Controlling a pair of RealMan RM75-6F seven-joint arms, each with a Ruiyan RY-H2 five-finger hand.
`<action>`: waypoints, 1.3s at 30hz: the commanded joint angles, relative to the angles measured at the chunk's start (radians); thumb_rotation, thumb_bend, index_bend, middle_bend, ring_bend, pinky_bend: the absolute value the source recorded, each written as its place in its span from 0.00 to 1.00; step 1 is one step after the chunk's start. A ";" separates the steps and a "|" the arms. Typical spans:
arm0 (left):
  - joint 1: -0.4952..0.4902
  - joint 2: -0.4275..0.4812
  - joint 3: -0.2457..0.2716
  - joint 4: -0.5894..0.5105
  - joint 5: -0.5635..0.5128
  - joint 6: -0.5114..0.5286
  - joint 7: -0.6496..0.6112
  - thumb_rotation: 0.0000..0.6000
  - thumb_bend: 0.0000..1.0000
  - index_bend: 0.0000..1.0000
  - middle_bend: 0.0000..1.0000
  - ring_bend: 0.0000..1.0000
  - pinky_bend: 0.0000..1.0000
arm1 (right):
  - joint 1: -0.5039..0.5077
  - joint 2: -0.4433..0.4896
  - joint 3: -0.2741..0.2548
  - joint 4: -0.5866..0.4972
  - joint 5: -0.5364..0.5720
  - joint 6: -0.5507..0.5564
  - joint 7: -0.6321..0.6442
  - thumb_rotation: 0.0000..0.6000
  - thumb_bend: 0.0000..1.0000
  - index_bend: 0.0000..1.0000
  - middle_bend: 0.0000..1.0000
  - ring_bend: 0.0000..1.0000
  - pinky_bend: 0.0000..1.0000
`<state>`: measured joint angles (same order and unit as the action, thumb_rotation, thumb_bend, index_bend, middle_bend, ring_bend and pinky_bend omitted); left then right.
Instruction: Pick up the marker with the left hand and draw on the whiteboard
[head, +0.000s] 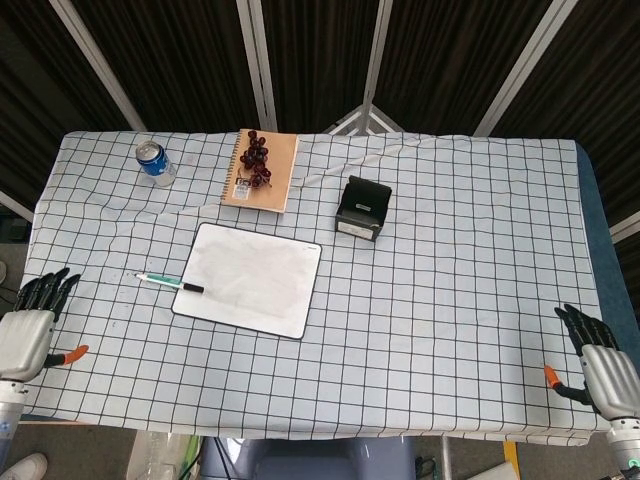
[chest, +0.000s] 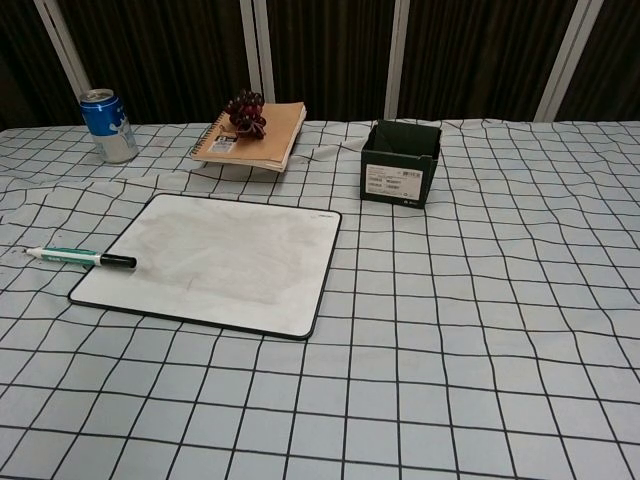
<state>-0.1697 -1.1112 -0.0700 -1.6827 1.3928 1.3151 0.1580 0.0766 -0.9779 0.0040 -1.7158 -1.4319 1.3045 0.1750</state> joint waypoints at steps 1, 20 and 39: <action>-0.088 -0.029 -0.057 0.045 -0.096 -0.115 0.070 1.00 0.22 0.18 0.00 0.00 0.00 | 0.001 0.003 0.001 -0.002 0.006 -0.005 0.007 1.00 0.35 0.00 0.00 0.00 0.00; -0.324 -0.272 -0.114 0.361 -0.329 -0.365 0.300 1.00 0.37 0.39 0.02 0.00 0.00 | 0.001 0.012 0.004 -0.009 0.028 -0.020 0.030 1.00 0.35 0.00 0.00 0.00 0.00; -0.422 -0.431 -0.091 0.505 -0.317 -0.433 0.307 1.00 0.39 0.44 0.03 0.00 0.00 | -0.001 0.018 0.006 -0.011 0.040 -0.028 0.046 1.00 0.35 0.00 0.00 0.00 0.00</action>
<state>-0.5907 -1.5405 -0.1612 -1.1788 1.0753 0.8823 0.4651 0.0761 -0.9598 0.0103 -1.7265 -1.3921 1.2768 0.2205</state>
